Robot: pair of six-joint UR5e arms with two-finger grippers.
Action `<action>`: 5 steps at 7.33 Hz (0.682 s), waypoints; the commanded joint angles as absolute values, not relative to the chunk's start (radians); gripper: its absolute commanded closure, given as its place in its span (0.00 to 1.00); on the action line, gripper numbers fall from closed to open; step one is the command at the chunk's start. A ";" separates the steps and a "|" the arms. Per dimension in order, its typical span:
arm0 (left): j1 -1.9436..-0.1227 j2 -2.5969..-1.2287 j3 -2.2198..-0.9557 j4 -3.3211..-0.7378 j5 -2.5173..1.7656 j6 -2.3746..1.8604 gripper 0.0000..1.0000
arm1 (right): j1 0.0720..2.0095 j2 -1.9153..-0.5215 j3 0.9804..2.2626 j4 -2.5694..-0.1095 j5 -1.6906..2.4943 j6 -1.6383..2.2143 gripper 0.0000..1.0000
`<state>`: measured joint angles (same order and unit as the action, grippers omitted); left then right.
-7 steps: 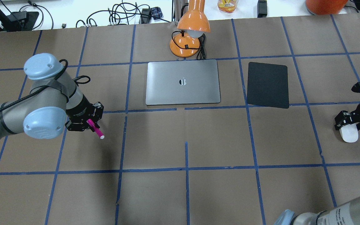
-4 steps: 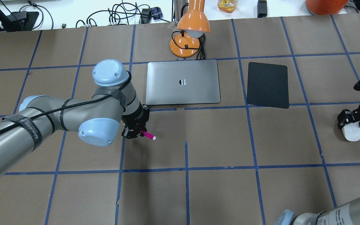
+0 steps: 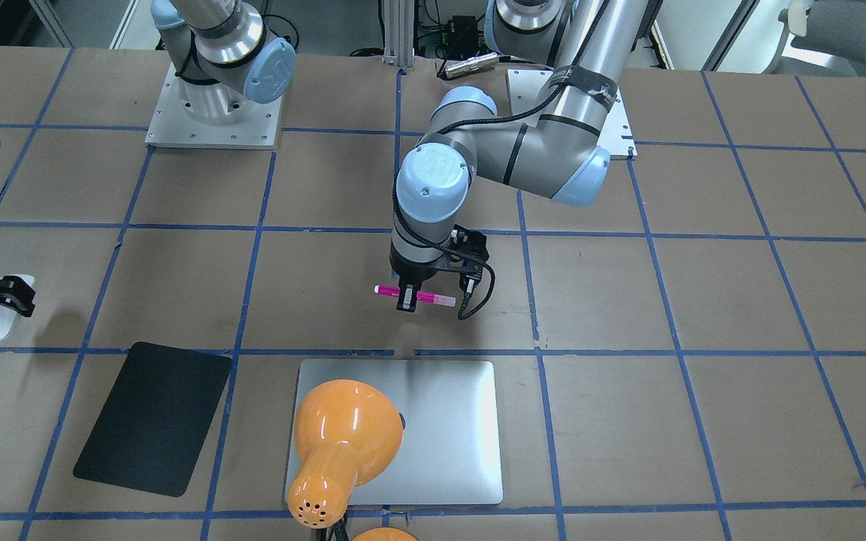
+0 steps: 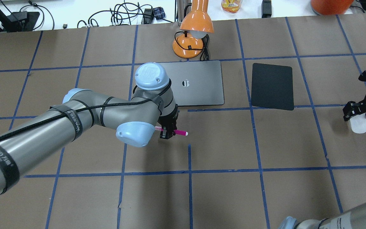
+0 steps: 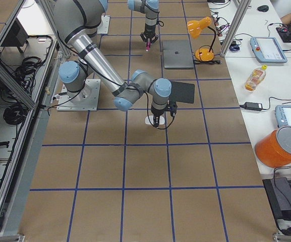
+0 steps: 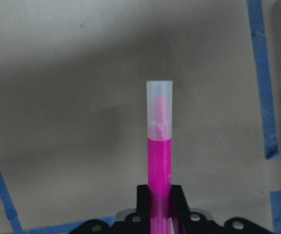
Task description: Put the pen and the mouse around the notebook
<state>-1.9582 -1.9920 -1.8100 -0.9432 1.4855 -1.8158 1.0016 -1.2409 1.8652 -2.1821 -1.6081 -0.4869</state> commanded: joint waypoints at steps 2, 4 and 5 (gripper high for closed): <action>-1.993 -2.051 -1.770 -0.944 1.491 -1.848 0.01 | 1.226 -1.149 1.712 -2.152 -1.600 -0.217 0.64; -1.985 -2.025 -1.761 -0.957 1.499 -1.812 0.00 | 1.336 -1.086 1.636 -2.152 -1.600 -0.053 0.63; -1.971 -1.998 -1.763 -0.974 1.508 -1.635 0.00 | 1.377 -1.068 1.605 -2.155 -1.600 -0.023 0.63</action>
<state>-1.9842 -2.0273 -1.7635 -0.9574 1.4987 -1.7865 1.3137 -1.0998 1.6502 -2.1537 -1.6001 -0.0943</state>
